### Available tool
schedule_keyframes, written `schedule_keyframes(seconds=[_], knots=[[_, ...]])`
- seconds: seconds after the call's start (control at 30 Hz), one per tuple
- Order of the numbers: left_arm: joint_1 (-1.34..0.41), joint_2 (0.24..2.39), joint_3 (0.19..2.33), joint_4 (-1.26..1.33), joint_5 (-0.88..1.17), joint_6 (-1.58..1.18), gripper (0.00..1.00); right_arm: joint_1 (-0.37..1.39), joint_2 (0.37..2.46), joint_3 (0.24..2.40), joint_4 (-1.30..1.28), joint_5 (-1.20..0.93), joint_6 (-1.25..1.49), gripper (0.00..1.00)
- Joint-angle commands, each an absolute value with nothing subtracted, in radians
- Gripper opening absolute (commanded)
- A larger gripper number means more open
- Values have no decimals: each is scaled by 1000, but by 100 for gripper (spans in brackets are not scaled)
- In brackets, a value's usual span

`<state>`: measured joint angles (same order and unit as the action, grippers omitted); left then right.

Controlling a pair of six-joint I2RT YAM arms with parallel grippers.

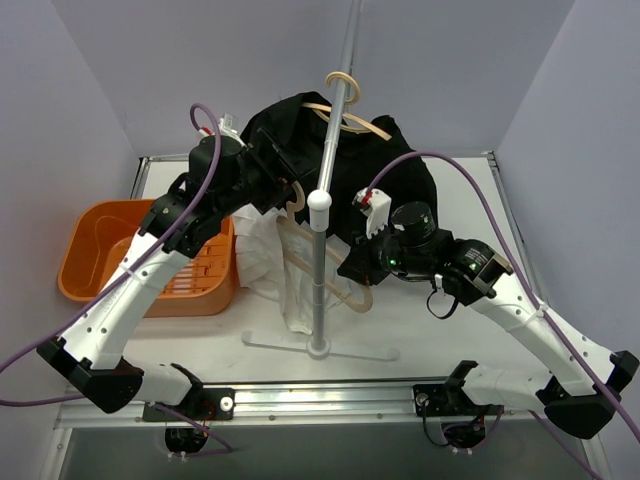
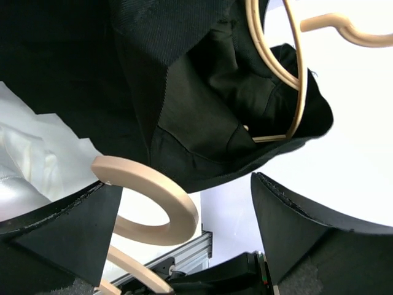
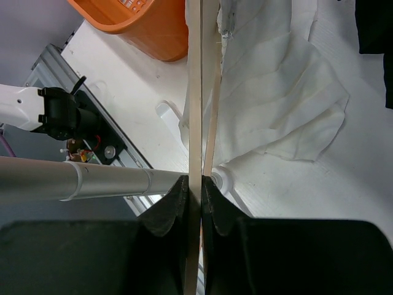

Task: Remove the skirt from the hanger

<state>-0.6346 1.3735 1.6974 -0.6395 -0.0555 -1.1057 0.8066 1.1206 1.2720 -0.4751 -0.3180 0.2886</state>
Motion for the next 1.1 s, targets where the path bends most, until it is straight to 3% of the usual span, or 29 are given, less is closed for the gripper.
schedule_keyframes(seconds=[0.0, 0.3, 0.5, 0.77, 1.07], knots=[[-640, 1293, 1700, -554, -74, -1036, 94, 815, 1089, 1279, -403, -313, 296, 0], [-635, 1126, 1675, -722, -204, -755, 94, 811, 1078, 1281, -410, -278, 322, 0], [-638, 1062, 1590, -893, -281, -718, 94, 810, 1077, 1328, -413, -291, 370, 0], [-683, 1150, 1638, -1058, -348, -678, 98, 811, 1063, 1362, -416, -304, 433, 0], [-719, 1198, 1606, -1019, -383, -673, 99, 811, 1058, 1354, -391, -318, 485, 0]])
